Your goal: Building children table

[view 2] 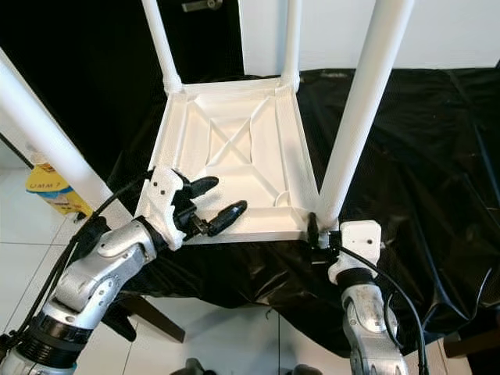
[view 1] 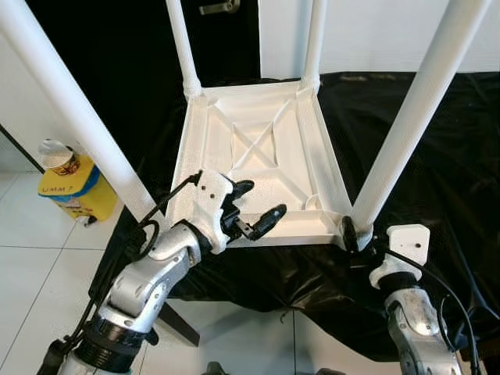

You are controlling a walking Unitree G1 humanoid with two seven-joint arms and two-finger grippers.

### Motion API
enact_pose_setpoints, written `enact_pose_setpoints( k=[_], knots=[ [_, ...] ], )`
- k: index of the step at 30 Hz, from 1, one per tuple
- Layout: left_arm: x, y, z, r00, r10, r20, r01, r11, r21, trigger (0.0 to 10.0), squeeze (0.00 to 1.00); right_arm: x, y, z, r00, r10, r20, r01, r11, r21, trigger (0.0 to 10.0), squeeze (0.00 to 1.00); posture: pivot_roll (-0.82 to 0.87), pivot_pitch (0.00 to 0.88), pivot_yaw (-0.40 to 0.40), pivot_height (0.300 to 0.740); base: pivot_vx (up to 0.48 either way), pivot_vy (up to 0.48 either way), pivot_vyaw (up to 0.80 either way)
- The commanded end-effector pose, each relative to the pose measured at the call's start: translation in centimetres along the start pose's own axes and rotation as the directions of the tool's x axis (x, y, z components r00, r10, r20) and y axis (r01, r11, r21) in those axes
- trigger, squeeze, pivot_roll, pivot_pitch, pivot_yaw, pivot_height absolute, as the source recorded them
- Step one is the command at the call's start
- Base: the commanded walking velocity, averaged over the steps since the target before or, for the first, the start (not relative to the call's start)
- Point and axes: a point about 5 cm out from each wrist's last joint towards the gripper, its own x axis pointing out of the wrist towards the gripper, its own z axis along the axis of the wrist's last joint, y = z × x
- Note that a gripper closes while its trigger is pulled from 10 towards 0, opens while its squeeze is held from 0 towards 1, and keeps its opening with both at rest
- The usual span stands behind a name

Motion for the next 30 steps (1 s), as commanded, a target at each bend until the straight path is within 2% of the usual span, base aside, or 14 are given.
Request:
enact_pose_setpoints(
  k=[1,2,3,4,5,6,9,13,21,30],
  knots=[
    [-2.1,1.2,0.6,0.999,0.045,0.010,-0.045,0.999,0.003,10.0,0.00,-0.9,-0.1,-0.1,0.999,0.050,-0.012,-0.050,0.999,0.002,10.0,0.00,-0.02,0.133,0.063,0.740,0.000,0.000,0.00],
    [-2.1,1.2,0.6,0.999,0.045,0.010,-0.045,0.999,0.003,10.0,0.00,-0.9,-0.1,-0.1,0.999,0.050,-0.012,-0.050,0.999,0.002,10.0,0.00,-0.02,0.133,0.063,0.740,0.000,0.000,0.00],
    [-4.0,3.0,1.4,0.989,0.143,0.032,-0.144,0.989,0.020,10.0,0.00,-1.7,-0.3,-0.2,0.996,0.081,-0.028,-0.081,0.997,-0.003,10.0,0.00,-0.01,0.150,0.064,0.740,0.000,0.000,0.00],
    [-4.0,3.0,1.4,0.989,0.143,0.032,-0.144,0.989,0.020,10.0,0.00,-1.7,-0.3,-0.2,0.996,0.081,-0.028,-0.081,0.997,-0.003,10.0,0.00,-0.01,0.150,0.064,0.740,0.000,0.000,0.00],
    [-5.3,4.7,2.3,0.974,0.217,0.064,-0.219,0.976,0.017,10.0,0.00,-2.0,-0.4,-0.3,0.995,0.096,-0.039,-0.096,0.995,-0.002,10.0,0.00,-0.01,0.154,0.065,0.740,0.000,0.000,0.00],
    [-6.0,5.8,3.1,0.958,0.270,0.093,-0.273,0.961,0.031,10.0,0.00,-2.1,-0.4,-0.3,0.994,0.102,-0.044,-0.102,0.995,0.003,10.0,0.00,0.00,0.157,0.071,0.740,0.000,0.000,0.00],
    [-6.5,6.7,3.8,0.944,0.309,0.116,-0.317,0.947,0.048,10.0,0.00,-2.1,-0.1,-0.3,0.993,0.106,-0.044,-0.106,0.994,0.012,10.0,0.00,0.00,0.162,0.079,0.740,0.000,0.000,0.00],
    [-6.7,6.9,3.8,0.938,0.330,0.109,-0.338,0.939,0.060,10.0,0.00,-2.1,0.1,-0.3,0.993,0.110,-0.042,-0.109,0.994,0.018,10.0,0.00,0.01,0.164,0.083,0.740,0.000,0.000,0.00],
    [-8.1,7.1,4.1,0.936,0.337,0.104,-0.340,0.940,0.011,10.0,0.00,-2.6,0.3,-0.2,0.991,0.123,-0.043,-0.122,0.992,0.033,10.0,0.00,0.01,0.166,0.088,0.740,0.000,0.000,0.00],
    [-8.8,6.9,4.3,0.949,0.302,0.092,-0.301,0.953,-0.022,10.0,0.00,-2.3,0.6,0.0,0.991,0.129,-0.027,-0.127,0.991,0.039,10.0,0.00,0.03,0.175,0.105,0.740,0.000,0.000,0.00]
  ],
)
